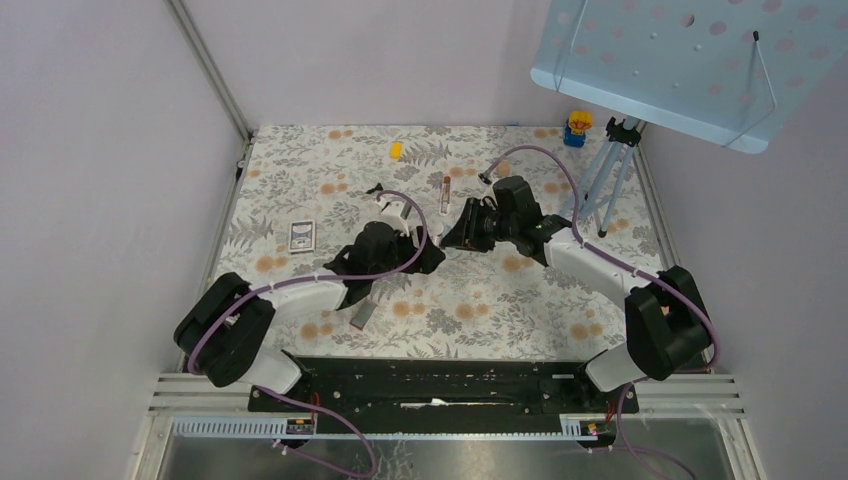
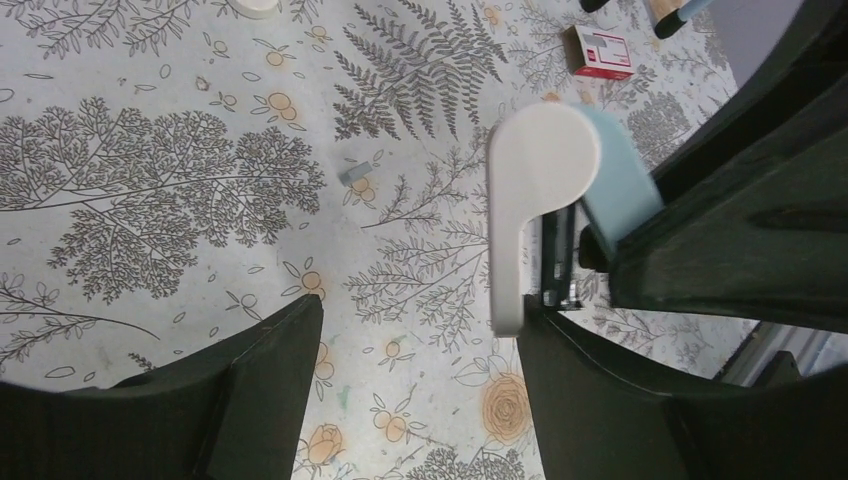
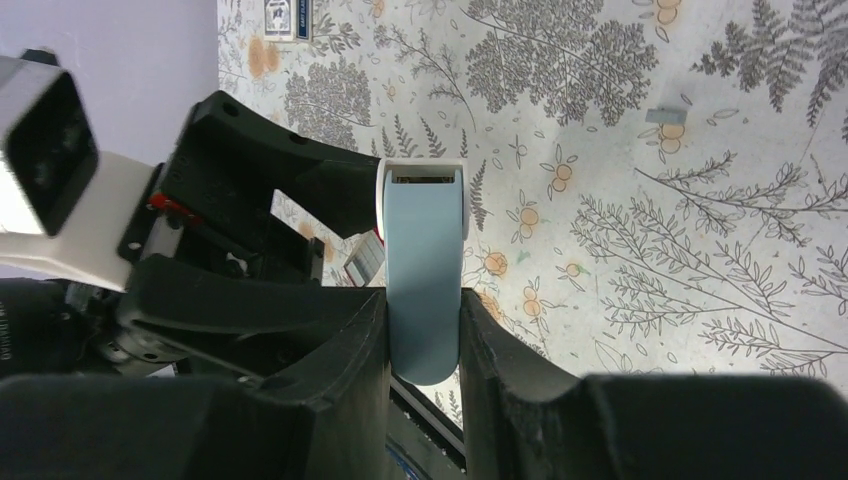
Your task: Unload the staples from the stapler
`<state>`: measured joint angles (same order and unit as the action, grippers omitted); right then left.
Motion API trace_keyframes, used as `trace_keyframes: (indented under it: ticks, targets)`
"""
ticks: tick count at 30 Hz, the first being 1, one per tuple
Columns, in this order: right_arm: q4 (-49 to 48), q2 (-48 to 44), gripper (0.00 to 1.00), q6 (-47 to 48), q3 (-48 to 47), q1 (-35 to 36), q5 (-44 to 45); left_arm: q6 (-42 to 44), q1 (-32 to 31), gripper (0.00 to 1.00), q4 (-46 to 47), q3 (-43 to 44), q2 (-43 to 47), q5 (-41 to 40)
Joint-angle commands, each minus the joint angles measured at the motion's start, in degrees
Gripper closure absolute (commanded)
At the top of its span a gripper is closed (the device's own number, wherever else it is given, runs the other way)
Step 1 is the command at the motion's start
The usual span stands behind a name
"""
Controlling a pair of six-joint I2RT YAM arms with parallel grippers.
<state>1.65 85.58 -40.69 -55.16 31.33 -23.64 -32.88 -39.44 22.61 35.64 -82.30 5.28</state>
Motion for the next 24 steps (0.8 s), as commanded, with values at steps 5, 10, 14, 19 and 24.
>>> trace_keyframes:
  ticks: [5,10,14,19,24]
  targets:
    - [-0.6,-0.5,1.00,2.2,-2.5,-0.7,-3.9,3.1,-0.2,0.27,3.6,1.9,-1.7,-4.6]
    - [1.1,-0.4,1.00,2.9,-1.8,-2.0,-5.0,3.4,0.5,0.28,3.8,3.5,-3.2,-6.8]
    - [0.1,0.2,1.00,2.7,-1.3,-2.4,-6.0,3.0,2.0,0.28,4.3,5.5,-5.8,-5.8]
    - [0.3,1.2,1.00,4.1,-1.3,-2.5,-5.9,4.3,3.3,0.28,4.2,7.5,-8.5,-5.5]
    - [0.3,3.1,1.00,6.6,-1.2,-2.7,-5.2,5.3,4.1,0.29,3.2,10.4,-11.7,-5.5]
